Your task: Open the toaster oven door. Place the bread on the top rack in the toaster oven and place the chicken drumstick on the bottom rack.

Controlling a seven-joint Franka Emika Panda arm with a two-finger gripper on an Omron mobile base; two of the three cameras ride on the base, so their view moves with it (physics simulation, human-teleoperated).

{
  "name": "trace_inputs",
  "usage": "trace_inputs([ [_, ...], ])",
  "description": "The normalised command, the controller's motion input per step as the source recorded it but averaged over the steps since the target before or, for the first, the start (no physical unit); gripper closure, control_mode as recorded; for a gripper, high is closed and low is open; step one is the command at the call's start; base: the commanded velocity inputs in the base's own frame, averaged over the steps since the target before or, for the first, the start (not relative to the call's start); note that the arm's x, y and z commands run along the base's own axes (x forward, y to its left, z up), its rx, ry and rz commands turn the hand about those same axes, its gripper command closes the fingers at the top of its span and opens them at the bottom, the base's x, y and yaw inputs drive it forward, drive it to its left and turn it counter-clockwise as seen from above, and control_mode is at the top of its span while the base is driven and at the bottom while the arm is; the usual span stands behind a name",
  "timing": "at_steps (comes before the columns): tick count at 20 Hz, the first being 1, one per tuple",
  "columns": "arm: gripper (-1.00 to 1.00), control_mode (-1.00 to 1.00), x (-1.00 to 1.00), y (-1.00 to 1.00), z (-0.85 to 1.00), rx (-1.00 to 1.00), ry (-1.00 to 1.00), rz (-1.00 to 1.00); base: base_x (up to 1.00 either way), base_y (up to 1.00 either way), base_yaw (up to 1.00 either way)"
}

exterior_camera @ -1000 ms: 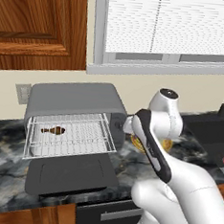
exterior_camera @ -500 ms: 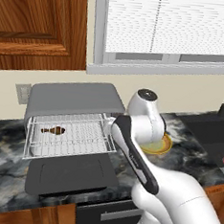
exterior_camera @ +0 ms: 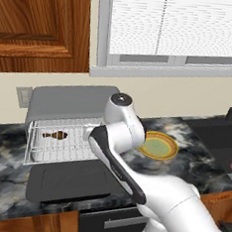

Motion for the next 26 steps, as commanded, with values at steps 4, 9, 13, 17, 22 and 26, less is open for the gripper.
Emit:
trace_inputs([
  [4, 1.00, -1.00, 0.21, 0.53, 0.00, -0.01, 0.00, 0.03, 0.00, 0.00, 0.00],
  [9, 1.00, -1.00, 0.17, 0.52, -0.14, 0.00, 0.05, 0.09, 0.00, 0.00, 0.00],
  [13, 1.00, -1.00, 0.12, 0.49, -0.18, 0.00, 0.05, 0.10, 0.00, 0.00, 0.00],
  [17, 1.00, -1.00, 0.16, 0.37, -0.07, 0.00, 0.04, 0.07, 0.00, 0.00, 0.00],
  [22, 1.00, -1.00, -0.03, 0.33, -0.23, 0.00, 0.15, 0.02, 0.00, 0.00, 0.00],
  [26, 1.00, -1.00, -0.09, 0.19, -0.32, -0.02, 0.12, 0.02, 0.00, 0.00, 0.00],
])
